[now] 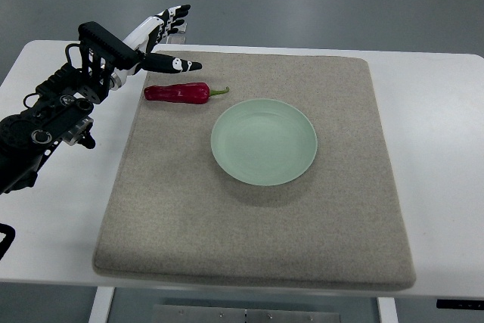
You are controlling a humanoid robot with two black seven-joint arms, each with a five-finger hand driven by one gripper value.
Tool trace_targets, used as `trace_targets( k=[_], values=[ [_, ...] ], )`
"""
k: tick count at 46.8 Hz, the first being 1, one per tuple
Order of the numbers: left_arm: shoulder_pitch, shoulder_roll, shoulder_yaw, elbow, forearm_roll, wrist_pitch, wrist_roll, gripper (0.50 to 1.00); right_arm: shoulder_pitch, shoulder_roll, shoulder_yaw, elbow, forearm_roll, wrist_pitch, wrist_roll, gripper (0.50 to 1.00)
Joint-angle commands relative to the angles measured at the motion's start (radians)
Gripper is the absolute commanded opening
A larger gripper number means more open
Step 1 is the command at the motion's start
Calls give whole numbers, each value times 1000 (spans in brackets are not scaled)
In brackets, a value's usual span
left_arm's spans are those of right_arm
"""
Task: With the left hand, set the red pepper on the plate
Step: 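Reach the left hand forward over the red chili pepper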
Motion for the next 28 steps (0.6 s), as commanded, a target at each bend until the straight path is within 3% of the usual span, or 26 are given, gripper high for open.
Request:
trace_targets(
  k=[1, 8, 28],
  values=[
    [2, 14, 0, 1, 172, 50, -2, 992, 0, 0, 0, 1, 0, 1, 0, 928],
    [4, 17, 0, -1, 370, 74, 0, 994, 0, 0, 0, -1, 0, 0, 0, 928],
    [7, 17, 0, -3, 562, 74, -2, 986, 0, 0, 0, 1, 0, 1, 0, 928]
  ],
)
